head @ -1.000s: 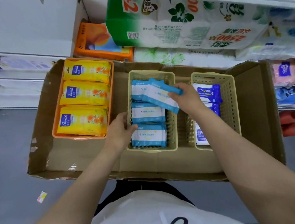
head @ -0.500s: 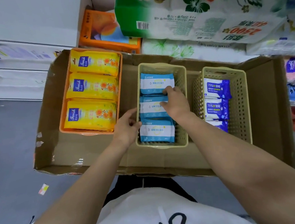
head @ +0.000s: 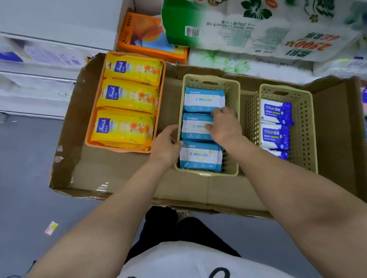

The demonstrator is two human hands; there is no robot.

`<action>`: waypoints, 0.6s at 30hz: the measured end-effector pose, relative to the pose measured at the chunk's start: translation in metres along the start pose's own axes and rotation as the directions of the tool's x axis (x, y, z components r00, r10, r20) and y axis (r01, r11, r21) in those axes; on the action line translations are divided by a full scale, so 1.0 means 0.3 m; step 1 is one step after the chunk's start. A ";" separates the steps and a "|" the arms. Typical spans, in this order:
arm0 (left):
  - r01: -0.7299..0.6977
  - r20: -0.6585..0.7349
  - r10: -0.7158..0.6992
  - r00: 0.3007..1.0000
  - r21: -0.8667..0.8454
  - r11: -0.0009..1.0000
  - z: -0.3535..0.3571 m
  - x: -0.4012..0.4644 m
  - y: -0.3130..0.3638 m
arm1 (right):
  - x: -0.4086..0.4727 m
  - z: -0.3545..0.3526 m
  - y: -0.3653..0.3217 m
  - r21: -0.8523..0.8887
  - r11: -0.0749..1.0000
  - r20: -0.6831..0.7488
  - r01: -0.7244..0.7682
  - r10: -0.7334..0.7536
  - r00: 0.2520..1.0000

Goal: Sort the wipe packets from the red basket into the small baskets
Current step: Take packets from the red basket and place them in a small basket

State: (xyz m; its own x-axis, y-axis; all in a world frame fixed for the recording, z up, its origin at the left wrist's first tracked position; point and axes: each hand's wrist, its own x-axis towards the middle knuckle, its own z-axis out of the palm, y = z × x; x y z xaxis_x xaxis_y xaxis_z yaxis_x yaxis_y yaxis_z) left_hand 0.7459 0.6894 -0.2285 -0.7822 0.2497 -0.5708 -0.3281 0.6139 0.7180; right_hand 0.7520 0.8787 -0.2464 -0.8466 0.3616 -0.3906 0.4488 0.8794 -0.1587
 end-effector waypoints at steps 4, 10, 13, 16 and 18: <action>-0.034 -0.090 0.039 0.995 0.059 0.998 -0.049 -0.061 0.020 | -0.034 -0.080 -0.002 0.000 0.999 0.042 0.038 -0.038 0.998; -0.147 -0.247 0.270 0.931 0.425 0.893 -0.324 -0.247 -0.015 | -0.135 -0.280 -0.075 0.017 0.981 0.105 0.194 -0.194 0.975; -0.148 -0.356 0.388 0.850 0.545 0.825 -0.510 -0.355 -0.059 | -0.212 -0.359 -0.175 -0.005 0.962 0.055 0.271 -0.271 0.961; -0.102 -0.484 0.455 0.748 0.592 0.799 -0.696 -0.445 -0.111 | -0.295 -0.409 -0.334 -0.052 0.928 -0.100 0.369 -0.372 0.923; -0.084 -0.549 0.485 0.681 0.599 0.796 -0.814 -0.485 -0.163 | -0.357 -0.416 -0.462 -0.057 0.886 -0.201 0.461 -0.462 0.864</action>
State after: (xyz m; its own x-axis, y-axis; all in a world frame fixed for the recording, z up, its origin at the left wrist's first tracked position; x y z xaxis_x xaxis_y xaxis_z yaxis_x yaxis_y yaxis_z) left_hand 0.7466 0.4402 -0.0834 -0.9824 0.0566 0.1779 0.1217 0.9167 0.3806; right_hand 0.7448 0.7567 -0.0693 -0.9961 -0.0322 -0.0819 -0.0091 0.9632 -0.2685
